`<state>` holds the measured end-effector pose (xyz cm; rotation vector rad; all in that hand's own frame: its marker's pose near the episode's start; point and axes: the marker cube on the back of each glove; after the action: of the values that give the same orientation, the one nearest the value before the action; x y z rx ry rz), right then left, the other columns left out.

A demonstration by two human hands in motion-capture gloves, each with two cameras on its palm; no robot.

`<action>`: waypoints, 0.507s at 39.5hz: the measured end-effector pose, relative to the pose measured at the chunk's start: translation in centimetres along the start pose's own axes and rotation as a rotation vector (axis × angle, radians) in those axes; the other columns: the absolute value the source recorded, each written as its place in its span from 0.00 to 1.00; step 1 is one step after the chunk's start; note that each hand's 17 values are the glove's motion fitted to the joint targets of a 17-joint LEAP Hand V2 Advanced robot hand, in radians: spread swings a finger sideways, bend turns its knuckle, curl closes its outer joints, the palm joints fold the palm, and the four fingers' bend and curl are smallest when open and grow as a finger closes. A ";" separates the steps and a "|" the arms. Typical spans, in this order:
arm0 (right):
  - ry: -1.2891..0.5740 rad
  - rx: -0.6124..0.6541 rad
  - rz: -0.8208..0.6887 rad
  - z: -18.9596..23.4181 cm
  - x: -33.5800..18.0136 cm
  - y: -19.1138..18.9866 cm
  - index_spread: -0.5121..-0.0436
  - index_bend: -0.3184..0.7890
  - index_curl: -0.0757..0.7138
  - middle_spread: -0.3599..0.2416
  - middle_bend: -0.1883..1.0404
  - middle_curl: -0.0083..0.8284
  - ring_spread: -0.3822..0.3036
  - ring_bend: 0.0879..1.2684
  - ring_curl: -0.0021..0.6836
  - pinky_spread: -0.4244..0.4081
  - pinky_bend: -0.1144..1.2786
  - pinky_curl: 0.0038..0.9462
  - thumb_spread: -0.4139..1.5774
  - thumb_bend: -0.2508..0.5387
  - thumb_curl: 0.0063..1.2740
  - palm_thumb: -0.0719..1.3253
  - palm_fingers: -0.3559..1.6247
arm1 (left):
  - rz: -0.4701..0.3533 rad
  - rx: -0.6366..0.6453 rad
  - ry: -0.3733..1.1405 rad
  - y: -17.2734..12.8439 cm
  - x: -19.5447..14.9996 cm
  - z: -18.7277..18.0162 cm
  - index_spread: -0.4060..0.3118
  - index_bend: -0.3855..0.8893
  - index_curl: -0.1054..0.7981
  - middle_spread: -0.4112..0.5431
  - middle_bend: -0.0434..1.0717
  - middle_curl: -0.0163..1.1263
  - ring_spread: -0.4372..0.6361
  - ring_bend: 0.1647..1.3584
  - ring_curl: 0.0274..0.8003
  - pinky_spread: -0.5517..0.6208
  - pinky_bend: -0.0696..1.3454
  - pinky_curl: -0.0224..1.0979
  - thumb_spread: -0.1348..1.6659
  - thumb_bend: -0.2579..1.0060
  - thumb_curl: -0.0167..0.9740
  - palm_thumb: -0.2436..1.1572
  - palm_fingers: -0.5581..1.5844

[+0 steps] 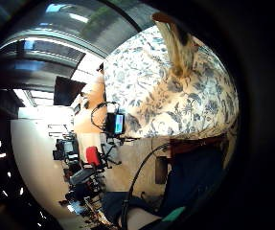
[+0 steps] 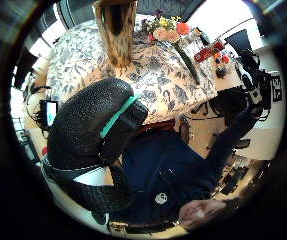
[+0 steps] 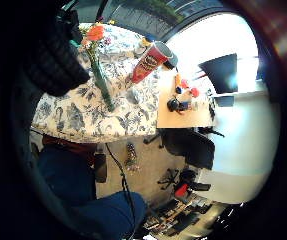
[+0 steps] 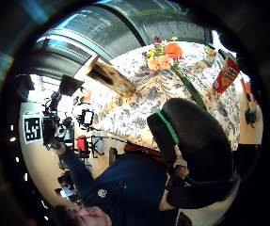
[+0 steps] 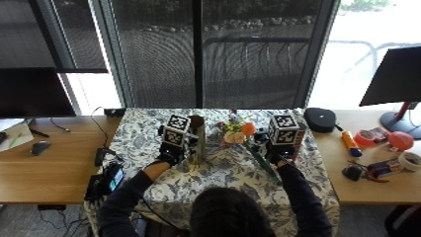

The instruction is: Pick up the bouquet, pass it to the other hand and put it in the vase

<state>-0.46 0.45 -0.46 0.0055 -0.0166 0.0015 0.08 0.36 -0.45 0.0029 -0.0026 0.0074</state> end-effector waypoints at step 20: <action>-0.047 0.012 -0.018 1.5 0.1 -0.6 0.39 0.37 0.23 0.42 0.36 0.30 0.49 0.44 0.42 0.59 0.48 0.30 0.77 0.57 0.11 0.37 0.46 | 0.019 -0.001 0.011 -0.4 1.2 0.2 0.56 0.43 0.33 0.74 0.19 0.14 0.74 0.29 0.21 0.72 0.37 0.23 0.64 0.21 0.16 0.28 0.34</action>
<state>-0.33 -0.15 1.04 0.0174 -0.0631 -0.0169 1.26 0.00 -0.26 0.0022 0.0080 0.0268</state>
